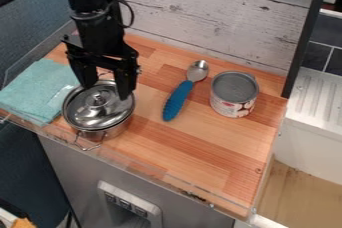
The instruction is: Remove the cap of silver pot put on the table
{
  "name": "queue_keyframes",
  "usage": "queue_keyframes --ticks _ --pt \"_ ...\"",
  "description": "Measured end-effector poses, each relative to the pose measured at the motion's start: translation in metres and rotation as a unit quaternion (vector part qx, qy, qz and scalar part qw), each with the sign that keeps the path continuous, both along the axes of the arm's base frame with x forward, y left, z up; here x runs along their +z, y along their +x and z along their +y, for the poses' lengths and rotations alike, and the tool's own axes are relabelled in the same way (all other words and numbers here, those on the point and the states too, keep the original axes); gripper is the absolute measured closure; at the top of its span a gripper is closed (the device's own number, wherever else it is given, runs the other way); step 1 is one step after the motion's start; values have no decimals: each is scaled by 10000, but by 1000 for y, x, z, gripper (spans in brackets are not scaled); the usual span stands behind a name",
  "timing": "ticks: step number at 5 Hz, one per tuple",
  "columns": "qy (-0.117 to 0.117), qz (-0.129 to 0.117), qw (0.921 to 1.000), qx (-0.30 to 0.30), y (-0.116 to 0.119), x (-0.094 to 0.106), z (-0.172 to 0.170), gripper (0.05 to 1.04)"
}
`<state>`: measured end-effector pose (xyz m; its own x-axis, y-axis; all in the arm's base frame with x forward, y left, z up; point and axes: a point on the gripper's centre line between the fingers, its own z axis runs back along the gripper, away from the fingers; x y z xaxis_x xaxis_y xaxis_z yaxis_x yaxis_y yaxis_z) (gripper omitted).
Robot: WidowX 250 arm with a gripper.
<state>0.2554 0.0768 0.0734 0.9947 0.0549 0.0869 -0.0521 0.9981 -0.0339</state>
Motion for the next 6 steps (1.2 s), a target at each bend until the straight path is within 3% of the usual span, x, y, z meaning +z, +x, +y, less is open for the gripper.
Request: queue_keyframes --ticks 2,3,4,6 --pt "-56 309 9992 257 -2 -14 15 83" --pt "-117 574 9979 286 1 -24 18 83" --pt "-171 644 9973 300 5 -28 19 137" --pt "-339 624 9967 395 8 -30 21 717"
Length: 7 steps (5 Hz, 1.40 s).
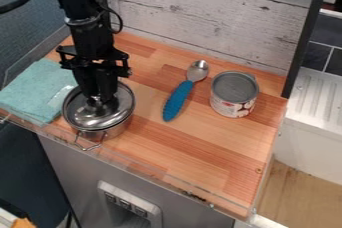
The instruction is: Remove the cap of silver pot put on the table
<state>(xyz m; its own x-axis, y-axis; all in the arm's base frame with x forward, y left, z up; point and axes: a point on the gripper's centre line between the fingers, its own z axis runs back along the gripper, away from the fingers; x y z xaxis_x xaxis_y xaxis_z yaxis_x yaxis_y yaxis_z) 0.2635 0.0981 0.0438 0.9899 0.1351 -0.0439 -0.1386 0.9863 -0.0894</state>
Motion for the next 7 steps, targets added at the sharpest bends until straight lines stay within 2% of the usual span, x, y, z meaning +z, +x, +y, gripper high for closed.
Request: queue_keyframes --ticks 1,2,3,4,5,6,7 --pt "-7 -8 10000 -49 0 0 0 802" --pt "88 34 9999 -82 -2 7 -3 802" --pt "253 -185 9986 -424 7 26 -28 802" --pt "355 -333 9930 -1072 19 33 -66 802" --pt "392 -451 9846 -1643 26 31 -101 802" --pt "422 -377 9796 -1931 24 17 -126 802" --pt "515 -499 9763 -2042 21 7 -142 802"
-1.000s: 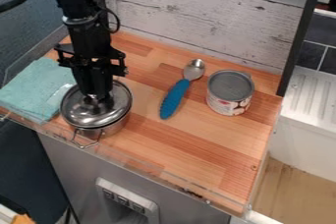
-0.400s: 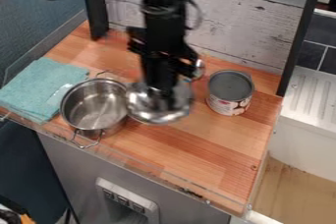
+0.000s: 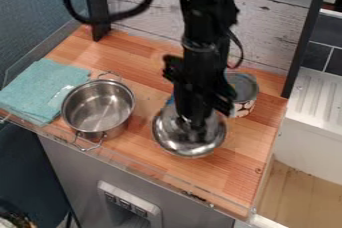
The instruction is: Remove the cap of silver pot put on the table
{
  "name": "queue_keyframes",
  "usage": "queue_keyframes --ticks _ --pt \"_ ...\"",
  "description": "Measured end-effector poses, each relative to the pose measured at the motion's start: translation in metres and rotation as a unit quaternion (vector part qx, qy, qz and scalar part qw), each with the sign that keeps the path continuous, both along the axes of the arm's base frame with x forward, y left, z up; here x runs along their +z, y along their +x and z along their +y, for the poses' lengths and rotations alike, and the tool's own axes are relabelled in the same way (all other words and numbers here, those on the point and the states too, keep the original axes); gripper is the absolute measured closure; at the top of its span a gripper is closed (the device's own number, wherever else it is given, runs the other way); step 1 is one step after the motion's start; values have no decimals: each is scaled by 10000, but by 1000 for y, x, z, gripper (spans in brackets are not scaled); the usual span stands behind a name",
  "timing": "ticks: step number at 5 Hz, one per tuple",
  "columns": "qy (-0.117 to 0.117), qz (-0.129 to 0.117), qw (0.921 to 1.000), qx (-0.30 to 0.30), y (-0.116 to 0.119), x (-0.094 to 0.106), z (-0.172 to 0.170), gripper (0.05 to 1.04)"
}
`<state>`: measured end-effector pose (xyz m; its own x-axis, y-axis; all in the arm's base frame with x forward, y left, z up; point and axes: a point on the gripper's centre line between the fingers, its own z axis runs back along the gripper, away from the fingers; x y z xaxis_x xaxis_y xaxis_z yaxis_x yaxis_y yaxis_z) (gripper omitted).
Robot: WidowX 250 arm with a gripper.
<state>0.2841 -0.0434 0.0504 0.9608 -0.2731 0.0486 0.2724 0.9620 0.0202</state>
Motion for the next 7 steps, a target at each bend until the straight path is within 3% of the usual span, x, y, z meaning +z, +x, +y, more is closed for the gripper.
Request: queue_keyframes --ticks 1,2,3,5,6,7 --pt "16 42 10000 12 -4 -16 -4 802" --pt "-36 -65 10000 -36 -3 -21 -9 802" --pt "-74 -50 10000 -40 -5 -30 -11 749" --pt "-21 -78 9999 -141 -10 -26 -19 152" --pt "55 -322 9995 54 -16 -1 -19 76" --pt "241 -450 9978 421 -25 24 -18 81"
